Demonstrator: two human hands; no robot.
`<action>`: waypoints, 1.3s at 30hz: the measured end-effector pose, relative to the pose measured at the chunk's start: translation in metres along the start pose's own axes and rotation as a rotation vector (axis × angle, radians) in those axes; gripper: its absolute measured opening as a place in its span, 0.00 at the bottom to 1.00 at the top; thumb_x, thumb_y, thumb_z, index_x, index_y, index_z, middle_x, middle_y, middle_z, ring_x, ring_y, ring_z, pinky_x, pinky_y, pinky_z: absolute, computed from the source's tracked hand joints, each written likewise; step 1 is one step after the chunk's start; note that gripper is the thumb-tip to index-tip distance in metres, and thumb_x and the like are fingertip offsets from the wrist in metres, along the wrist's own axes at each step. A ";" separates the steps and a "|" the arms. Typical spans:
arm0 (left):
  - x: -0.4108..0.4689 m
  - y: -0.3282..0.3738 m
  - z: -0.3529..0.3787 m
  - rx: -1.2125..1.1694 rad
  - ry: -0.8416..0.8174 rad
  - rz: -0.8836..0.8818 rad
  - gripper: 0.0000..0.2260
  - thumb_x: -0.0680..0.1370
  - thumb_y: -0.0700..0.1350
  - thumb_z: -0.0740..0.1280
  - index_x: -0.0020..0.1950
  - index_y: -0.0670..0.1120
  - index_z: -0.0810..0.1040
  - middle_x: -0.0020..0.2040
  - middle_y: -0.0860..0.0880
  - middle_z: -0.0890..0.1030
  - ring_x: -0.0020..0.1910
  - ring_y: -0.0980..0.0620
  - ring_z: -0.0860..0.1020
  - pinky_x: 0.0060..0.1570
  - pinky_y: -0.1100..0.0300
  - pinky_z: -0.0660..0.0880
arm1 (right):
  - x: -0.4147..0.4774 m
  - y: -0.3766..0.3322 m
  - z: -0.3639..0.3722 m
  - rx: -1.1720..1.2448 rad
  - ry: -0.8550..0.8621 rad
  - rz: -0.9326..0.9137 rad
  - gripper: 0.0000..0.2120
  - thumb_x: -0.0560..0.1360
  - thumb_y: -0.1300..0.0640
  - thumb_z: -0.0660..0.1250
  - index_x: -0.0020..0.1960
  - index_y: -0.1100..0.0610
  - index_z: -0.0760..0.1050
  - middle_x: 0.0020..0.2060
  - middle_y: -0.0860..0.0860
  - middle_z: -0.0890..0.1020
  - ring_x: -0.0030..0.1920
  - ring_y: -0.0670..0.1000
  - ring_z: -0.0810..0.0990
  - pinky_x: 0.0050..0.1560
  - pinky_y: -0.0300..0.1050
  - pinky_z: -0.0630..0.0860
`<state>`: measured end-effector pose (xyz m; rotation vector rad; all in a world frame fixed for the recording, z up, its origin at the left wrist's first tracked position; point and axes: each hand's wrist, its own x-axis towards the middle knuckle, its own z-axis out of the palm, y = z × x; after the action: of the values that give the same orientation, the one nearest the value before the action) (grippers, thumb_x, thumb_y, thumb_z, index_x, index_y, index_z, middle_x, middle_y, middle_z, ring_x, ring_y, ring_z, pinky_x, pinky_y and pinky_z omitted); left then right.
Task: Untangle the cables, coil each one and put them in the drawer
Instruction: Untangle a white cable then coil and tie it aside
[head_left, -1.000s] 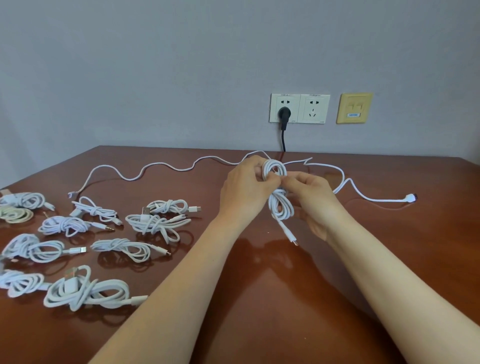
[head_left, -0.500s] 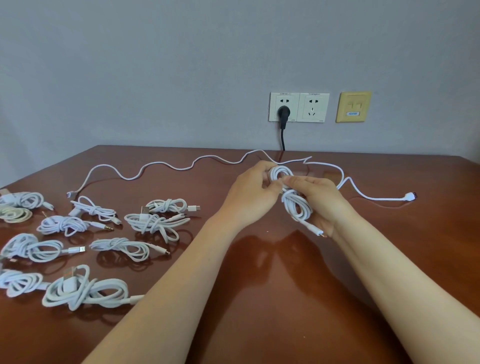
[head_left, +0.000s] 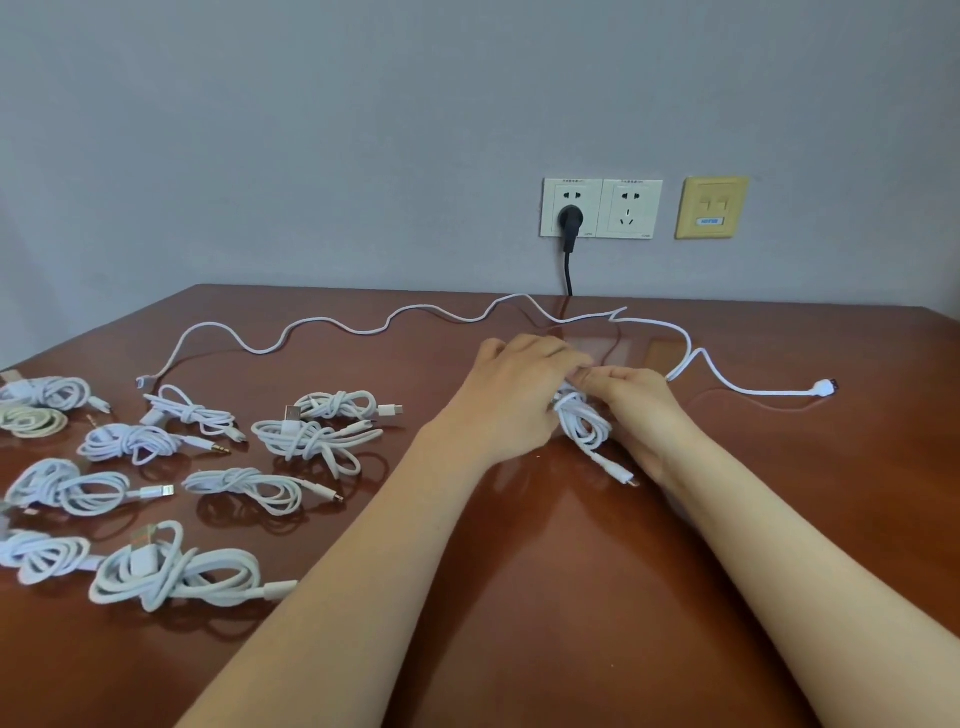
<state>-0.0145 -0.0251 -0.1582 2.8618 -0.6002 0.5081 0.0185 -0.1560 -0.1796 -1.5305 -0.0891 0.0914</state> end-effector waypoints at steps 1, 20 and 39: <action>0.000 -0.001 -0.001 0.063 -0.006 -0.004 0.23 0.76 0.43 0.63 0.71 0.54 0.64 0.68 0.55 0.67 0.68 0.53 0.62 0.62 0.56 0.55 | -0.001 0.000 0.001 0.013 -0.030 -0.003 0.04 0.73 0.64 0.66 0.42 0.64 0.78 0.34 0.57 0.81 0.37 0.54 0.80 0.44 0.46 0.78; -0.005 -0.011 -0.013 0.210 -0.380 -0.467 0.26 0.76 0.49 0.63 0.72 0.48 0.61 0.68 0.44 0.65 0.69 0.41 0.61 0.66 0.30 0.52 | 0.013 0.012 -0.026 -1.097 0.246 -0.193 0.20 0.76 0.60 0.59 0.68 0.59 0.67 0.71 0.55 0.63 0.69 0.57 0.62 0.64 0.50 0.62; 0.016 0.025 -0.002 -0.062 -0.068 -0.291 0.22 0.73 0.38 0.60 0.67 0.46 0.66 0.65 0.46 0.70 0.64 0.44 0.68 0.60 0.52 0.66 | 0.011 0.000 -0.034 -1.495 0.476 0.110 0.23 0.76 0.55 0.58 0.67 0.65 0.60 0.65 0.62 0.69 0.66 0.60 0.64 0.63 0.49 0.61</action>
<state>-0.0111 -0.0527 -0.1480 2.8469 -0.1973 0.3403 0.0332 -0.1888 -0.1811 -2.9979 0.4022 -0.3364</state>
